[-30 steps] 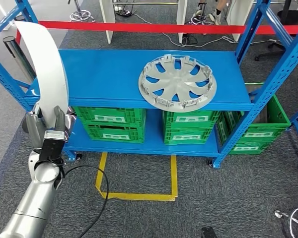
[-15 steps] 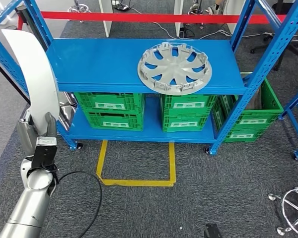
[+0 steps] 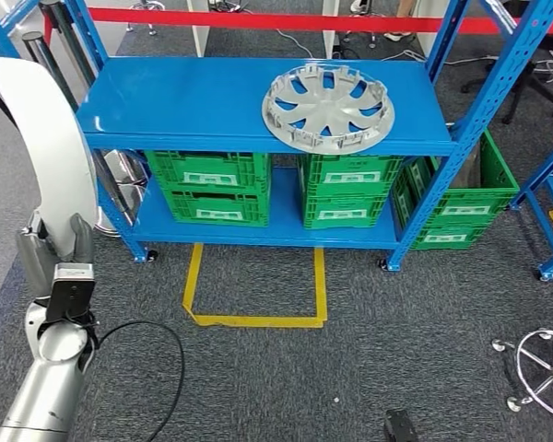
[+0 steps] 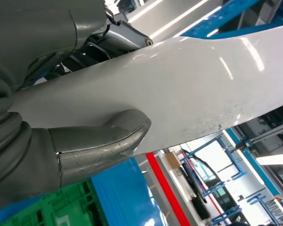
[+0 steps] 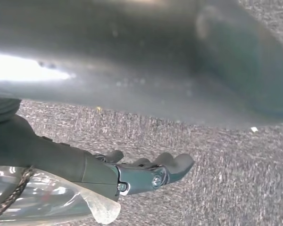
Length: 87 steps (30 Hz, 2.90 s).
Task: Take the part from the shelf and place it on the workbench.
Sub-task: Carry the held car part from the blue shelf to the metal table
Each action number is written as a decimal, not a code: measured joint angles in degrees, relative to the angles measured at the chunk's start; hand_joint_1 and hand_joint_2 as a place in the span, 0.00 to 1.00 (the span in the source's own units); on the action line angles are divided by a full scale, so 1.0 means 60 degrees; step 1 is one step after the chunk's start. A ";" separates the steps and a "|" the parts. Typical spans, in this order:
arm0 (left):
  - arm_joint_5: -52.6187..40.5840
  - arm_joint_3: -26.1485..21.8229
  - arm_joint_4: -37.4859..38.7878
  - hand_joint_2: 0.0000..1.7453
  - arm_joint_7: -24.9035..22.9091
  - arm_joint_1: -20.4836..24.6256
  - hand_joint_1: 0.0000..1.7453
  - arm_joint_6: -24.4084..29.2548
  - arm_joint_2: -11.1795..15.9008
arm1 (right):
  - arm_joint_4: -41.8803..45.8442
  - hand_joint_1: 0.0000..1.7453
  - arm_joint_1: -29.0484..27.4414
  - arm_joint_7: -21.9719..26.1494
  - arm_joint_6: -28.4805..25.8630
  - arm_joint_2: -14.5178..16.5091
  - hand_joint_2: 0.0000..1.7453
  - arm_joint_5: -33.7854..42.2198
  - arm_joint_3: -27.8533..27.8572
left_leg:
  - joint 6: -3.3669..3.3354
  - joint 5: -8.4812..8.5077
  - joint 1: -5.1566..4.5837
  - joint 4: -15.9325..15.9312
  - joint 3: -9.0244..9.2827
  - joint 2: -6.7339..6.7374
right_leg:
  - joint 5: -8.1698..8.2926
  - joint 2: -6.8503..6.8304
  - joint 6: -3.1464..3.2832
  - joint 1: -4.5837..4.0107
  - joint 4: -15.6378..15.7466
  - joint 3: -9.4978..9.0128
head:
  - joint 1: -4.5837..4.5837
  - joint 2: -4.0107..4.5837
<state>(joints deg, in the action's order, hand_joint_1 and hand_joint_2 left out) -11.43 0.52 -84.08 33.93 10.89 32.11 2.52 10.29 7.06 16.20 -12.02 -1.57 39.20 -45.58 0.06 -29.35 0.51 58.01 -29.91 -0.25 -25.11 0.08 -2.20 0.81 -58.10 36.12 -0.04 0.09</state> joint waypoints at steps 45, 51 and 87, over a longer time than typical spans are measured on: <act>-0.0411 -0.0019 -0.1345 1.00 -0.0283 -0.1375 1.00 -0.0371 0.0001 | 0.0607 0.00 0.0894 0.0216 0.0469 -0.0019 0.00 -0.1779 0.0248 | -0.0048 0.1619 -0.0101 -0.0160 -0.1385 0.0145 | -0.1291 -0.0011 0.0179 -0.0109 0.0576 -0.1962 | -0.0054 0.0000; -0.0425 -0.0026 -0.1349 1.00 -0.0275 -0.1451 1.00 -0.0354 -0.0006 | 0.0608 0.00 0.0805 0.0156 0.0473 0.0049 0.00 -0.1920 0.0344 | 0.0236 -0.0387 -0.0014 0.1897 -0.1856 0.0111 | -0.0590 -0.0108 0.0520 -0.0108 0.0493 -0.1266 | -0.0007 0.0000; -0.0295 -0.0131 -0.1401 1.00 -0.0277 -0.1539 1.00 -0.0344 -0.0070 | 0.0690 0.00 0.0651 0.0119 0.0493 0.0084 0.00 -0.2512 0.0886 | 0.0068 0.0483 -0.0039 0.1165 -0.0907 0.0114 | -0.0687 -0.0076 0.0472 -0.0177 0.0275 -0.1104 | -0.0040 0.0000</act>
<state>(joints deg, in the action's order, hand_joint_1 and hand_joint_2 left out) -13.20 -0.26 -92.48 32.27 1.66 30.04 2.10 14.44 10.97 16.92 -9.06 -1.07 24.13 -40.26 0.46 -26.45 0.27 65.00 -35.35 0.43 -29.23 -0.37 0.64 -0.26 -56.45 29.50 -0.28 0.09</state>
